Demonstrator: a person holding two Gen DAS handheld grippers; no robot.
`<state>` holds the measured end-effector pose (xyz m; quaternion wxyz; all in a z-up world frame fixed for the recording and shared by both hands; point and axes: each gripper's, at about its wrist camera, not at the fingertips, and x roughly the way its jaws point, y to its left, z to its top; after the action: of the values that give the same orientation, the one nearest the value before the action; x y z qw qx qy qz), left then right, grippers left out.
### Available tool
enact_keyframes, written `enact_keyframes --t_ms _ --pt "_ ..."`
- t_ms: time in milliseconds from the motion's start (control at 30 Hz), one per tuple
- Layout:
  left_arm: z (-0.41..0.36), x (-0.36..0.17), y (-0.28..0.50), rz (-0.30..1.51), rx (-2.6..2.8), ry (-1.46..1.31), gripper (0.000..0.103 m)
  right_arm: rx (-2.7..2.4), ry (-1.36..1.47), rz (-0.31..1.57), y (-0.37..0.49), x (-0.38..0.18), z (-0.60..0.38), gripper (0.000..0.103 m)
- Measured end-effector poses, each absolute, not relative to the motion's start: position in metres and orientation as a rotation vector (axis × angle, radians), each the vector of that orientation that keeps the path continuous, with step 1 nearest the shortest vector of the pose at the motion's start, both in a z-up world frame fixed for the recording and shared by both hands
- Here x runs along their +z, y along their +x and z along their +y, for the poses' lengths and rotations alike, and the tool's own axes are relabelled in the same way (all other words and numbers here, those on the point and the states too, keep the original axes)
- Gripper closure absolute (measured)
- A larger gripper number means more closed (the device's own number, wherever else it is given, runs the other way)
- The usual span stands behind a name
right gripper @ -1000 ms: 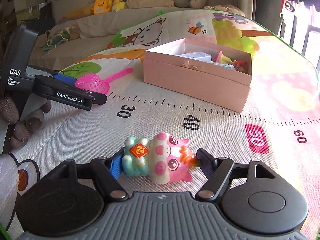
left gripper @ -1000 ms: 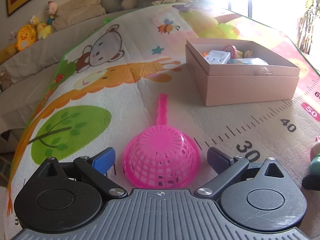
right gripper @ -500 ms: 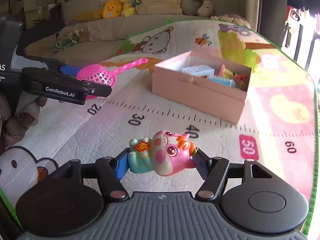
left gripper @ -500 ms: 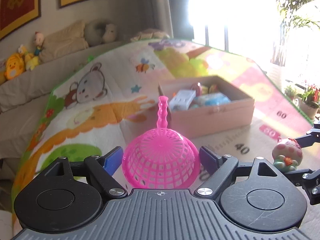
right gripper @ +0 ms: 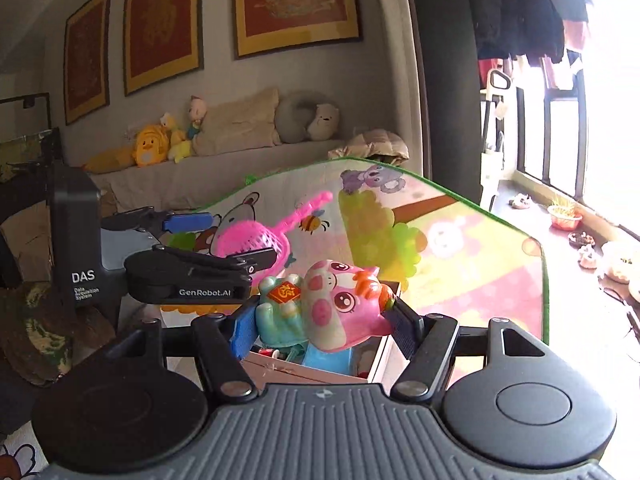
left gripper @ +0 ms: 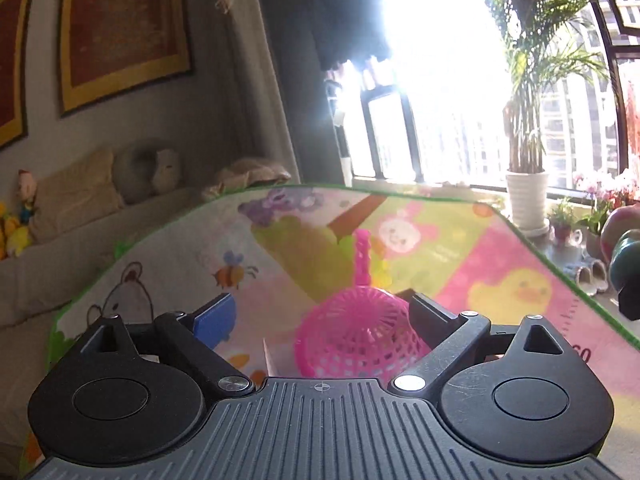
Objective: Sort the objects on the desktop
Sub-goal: 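Grasp the pink basket with the left gripper while the right carries the pig over the box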
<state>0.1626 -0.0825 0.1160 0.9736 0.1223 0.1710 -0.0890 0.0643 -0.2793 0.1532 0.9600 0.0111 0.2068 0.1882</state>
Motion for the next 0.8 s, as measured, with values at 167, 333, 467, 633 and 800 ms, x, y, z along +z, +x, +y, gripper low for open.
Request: enact_keyframes --t_ms 167,333,467,633,800 --pt "-0.038 0.07 0.15 0.472 -0.135 0.183 0.003 0.342 0.008 0.504 0.09 0.13 -0.282 0.036" --pt "0.0 0.048 0.126 0.554 -0.065 0.117 0.003 0.37 0.026 0.593 0.133 0.12 -0.257 0.036" --pt "0.009 0.042 0.094 0.57 -0.074 0.053 0.002 0.413 0.02 0.656 0.175 0.12 -0.22 0.036" --pt "0.007 0.038 0.07 0.57 -0.117 0.049 0.001 0.441 0.094 0.768 0.221 0.1 -0.182 0.028" --pt "0.013 0.034 0.056 0.592 -0.109 0.042 0.0 0.473 0.204 0.796 0.213 0.082 -0.179 0.019"
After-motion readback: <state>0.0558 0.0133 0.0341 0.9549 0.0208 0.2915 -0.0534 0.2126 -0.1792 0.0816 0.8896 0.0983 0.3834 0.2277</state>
